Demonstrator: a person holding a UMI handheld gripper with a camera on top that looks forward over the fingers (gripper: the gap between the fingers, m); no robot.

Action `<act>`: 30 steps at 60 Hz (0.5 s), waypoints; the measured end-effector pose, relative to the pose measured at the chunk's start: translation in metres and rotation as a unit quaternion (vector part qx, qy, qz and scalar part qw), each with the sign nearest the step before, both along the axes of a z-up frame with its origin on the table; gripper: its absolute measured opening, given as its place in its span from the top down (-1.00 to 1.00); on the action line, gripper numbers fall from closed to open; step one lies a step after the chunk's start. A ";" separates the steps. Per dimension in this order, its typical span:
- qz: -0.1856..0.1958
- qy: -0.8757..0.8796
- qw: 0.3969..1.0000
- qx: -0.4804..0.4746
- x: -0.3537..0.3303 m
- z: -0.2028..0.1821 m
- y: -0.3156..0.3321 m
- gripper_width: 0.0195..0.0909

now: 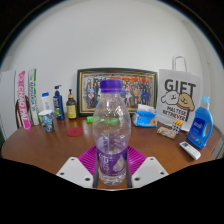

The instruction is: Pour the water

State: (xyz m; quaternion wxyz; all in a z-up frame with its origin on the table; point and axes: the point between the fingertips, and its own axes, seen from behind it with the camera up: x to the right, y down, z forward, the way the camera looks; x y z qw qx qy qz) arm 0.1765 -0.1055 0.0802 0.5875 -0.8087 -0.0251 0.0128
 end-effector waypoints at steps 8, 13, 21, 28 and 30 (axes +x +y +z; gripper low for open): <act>-0.004 -0.011 1.000 -0.009 0.004 0.003 0.004 0.57; -0.014 -0.030 0.999 -0.007 0.007 0.017 0.009 0.56; -0.026 -0.085 0.996 0.008 0.008 0.053 0.033 0.57; -0.034 -0.158 0.987 0.020 -0.004 0.094 0.063 0.57; -0.035 -0.183 0.982 0.023 -0.011 0.107 0.072 0.57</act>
